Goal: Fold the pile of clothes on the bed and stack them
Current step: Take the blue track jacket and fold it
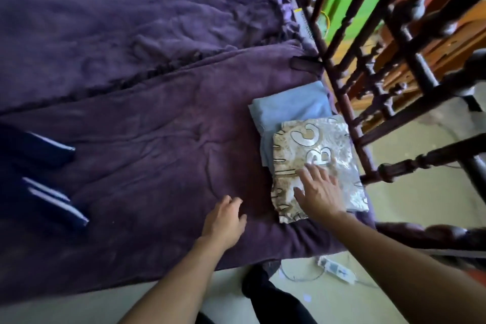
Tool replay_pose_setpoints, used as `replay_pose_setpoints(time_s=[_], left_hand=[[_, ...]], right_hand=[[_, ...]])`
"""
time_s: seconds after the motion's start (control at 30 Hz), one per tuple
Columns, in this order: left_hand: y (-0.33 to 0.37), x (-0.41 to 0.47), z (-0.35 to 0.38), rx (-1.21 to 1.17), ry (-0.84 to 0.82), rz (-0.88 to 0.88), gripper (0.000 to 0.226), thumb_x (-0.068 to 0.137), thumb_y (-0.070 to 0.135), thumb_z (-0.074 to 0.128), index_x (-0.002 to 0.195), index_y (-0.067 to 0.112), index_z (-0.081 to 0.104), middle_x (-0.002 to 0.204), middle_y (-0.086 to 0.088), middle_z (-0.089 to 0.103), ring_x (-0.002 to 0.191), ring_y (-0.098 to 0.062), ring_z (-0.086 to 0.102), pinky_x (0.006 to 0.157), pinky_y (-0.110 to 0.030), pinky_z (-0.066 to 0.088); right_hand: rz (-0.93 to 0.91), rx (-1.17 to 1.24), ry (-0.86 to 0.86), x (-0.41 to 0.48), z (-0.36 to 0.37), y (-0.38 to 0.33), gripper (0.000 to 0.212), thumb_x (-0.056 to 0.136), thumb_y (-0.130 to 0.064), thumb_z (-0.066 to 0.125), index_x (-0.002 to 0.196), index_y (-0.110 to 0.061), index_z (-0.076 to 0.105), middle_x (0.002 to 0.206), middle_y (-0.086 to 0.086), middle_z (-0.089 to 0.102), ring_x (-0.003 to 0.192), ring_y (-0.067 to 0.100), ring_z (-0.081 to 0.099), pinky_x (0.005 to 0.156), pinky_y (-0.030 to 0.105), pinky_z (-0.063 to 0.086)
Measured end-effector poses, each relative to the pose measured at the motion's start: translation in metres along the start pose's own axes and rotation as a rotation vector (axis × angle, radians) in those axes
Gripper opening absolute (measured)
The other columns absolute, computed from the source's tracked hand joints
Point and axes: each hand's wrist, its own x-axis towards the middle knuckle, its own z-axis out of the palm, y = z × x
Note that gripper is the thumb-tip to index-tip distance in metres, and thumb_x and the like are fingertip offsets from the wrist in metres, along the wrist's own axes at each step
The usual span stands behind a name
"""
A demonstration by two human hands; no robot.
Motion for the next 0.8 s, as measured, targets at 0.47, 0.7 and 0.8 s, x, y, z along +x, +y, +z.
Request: replay_pose_setpoints(time_s=[0.47, 0.7, 0.8], left_hand=[[-0.25, -0.294, -0.093, -0.186, 0.401, -0.461, 0.025, 0.091, 0.031, 0.053, 0.113, 0.021, 0.062, 0.115, 0.0, 0.065, 0.108, -0.021, 0.06, 0.084, -0.03, 0.045], [-0.342, -0.4, -0.152, -0.219, 0.617, -0.611, 0.024, 0.09, 0.03, 0.054, 0.112, 0.022, 0.062, 0.111, 0.0, 0.066, 0.104, -0.021, 0.061, 0.085, -0.032, 0.047], [-0.376, -0.413, -0.174, -0.239, 0.666, -0.628, 0.023, 0.09, 0.031, 0.056, 0.111, 0.022, 0.062, 0.108, 0.0, 0.066, 0.101, -0.02, 0.062, 0.084, -0.031, 0.048]], right_hand=[[-0.544, -0.016, -0.177, -0.098, -0.039, -0.335, 0.033, 0.094, -0.035, 0.046, 0.123, -0.022, 0.056, 0.122, 0.005, 0.063, 0.111, 0.028, 0.059, 0.085, 0.035, 0.046], [-0.719, 0.008, -0.157, -0.13, -0.077, -0.48, 0.03, 0.091, -0.038, 0.049, 0.118, -0.03, 0.058, 0.122, -0.002, 0.064, 0.109, 0.026, 0.06, 0.083, 0.032, 0.045], [-0.761, 0.008, -0.135, -0.122, -0.092, -0.532, 0.036, 0.092, -0.036, 0.05, 0.126, -0.028, 0.055, 0.126, -0.001, 0.062, 0.112, 0.026, 0.058, 0.085, 0.033, 0.045]])
